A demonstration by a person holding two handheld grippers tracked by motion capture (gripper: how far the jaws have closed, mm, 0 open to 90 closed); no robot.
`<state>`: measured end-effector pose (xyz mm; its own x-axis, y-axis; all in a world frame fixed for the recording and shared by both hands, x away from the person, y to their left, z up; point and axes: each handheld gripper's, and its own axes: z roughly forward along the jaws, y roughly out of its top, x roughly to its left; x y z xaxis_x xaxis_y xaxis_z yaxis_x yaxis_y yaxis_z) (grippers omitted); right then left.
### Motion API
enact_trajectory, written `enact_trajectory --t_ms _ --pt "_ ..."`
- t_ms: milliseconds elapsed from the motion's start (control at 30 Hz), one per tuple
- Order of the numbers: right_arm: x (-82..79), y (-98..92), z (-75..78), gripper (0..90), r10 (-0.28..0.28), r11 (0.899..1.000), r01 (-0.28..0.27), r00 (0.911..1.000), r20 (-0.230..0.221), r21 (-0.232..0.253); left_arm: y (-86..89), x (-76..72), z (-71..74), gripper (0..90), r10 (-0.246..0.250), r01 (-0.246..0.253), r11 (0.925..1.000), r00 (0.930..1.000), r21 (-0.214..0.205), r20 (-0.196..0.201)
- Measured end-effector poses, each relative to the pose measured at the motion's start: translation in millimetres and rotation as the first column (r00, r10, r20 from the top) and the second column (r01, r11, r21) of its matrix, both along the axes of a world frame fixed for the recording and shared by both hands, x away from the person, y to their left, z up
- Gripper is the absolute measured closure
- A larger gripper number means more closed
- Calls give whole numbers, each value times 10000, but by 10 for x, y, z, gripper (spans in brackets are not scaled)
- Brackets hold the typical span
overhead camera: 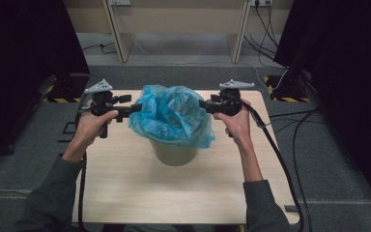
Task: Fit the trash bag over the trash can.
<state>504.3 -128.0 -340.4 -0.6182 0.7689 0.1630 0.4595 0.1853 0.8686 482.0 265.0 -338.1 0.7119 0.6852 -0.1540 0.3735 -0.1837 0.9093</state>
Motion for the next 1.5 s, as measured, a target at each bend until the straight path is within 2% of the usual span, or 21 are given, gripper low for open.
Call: enact_trajectory --t_ms 67,100,167,200,233,267,300,400,533,667,733,967,1133,1167,1200,1233,1267,1333,1400,1433,1500 --pt "6 34 -16 435 152 9998 -154 9998 -156 -159 6 3 -30 583 -66 66 10000 10000 9 56" --pt "12 47 -25 475 253 9995 -256 9995 -183 -159 12 -2 -39 583 -90 90 10000 9998 20 162" --pt "30 56 -29 621 462 9987 -464 9989 -103 -231 35 -13 -53 733 -146 146 9999 9992 23 368" --pt "30 56 -29 621 462 9987 -464 9989 -103 -231 52 -16 -59 733 -126 126 9999 9989 6 448" --pt "36 49 -28 720 517 9983 -518 9987 -34 -251 88 -21 -75 817 -97 102 9999 9985 -80 541" --pt "36 49 -28 720 517 9983 -518 9987 -34 -251 88 -21 -75 849 -97 102 9999 9985 -80 541" --pt "31 40 -26 796 542 9976 -539 9985 67 -425 110 -26 -87 871 -118 121 9999 9983 -54 571" --pt "14 13 -7 873 640 9969 -625 9975 305 -482 181 -43 -214 894 -30 6 9992 9983 412 578" --pt "-12 -22 37 900 675 9972 -656 9962 552 -357 207 -42 -355 896 5 -21 9990 9994 451 348" --pt "-36 -67 25 900 527 9945 -469 9968 602 -941 196 -89 -553 897 -121 116 9992 9998 382 131" --pt "-29 -104 -32 900 338 9902 -262 9980 536 -1374 170 -157 -653 896 -192 179 9974 9996 693 186" --pt "31 -198 -336 900 205 9849 -195 9998 38 -1721 129 -230 -814 897 -59 24 9948 9994 1014 340" --pt "10 -174 -521 897 381 9799 -409 9991 -183 -1953 99 -238 -1036 897 -193 198 9936 9998 1108 -54" --pt "-21 -176 -538 797 249 9779 -274 9996 -147 -2075 98 -247 -1067 896 -239 252 9931 9996 1144 -125" --pt "-21 -176 -538 797 249 9779 -274 9996 -147 -2075 98 -259 -1086 896 -267 279 9933 9996 1124 -119" --pt "-81 -192 -489 638 -269 9669 275 9996 58 -2536 108 -290 -1077 890 -369 377 9945 9993 981 -101" --pt "-81 -192 -489 638 -269 9669 275 9996 58 -2536 108 -290 -1077 849 -369 377 9945 9993 981 -101" --pt "-183 -225 -361 568 -627 9587 761 9964 574 -2740 136 -329 -1016 807 -407 406 9953 9992 883 0" --pt "-319 -283 -178 519 -754 9734 959 9917 1043 -2081 160 -367 -943 746 -424 410 9951 9990 900 140" --pt "-448 -326 -31 463 -671 9865 817 9922 1051 -1418 176 -430 -860 694 -570 537 9944 9978 911 335" --pt "-546 -329 37 429 -434 9910 558 9938 1028 -1216 188 -490 -801 624 -676 630 9944 9963 844 533"
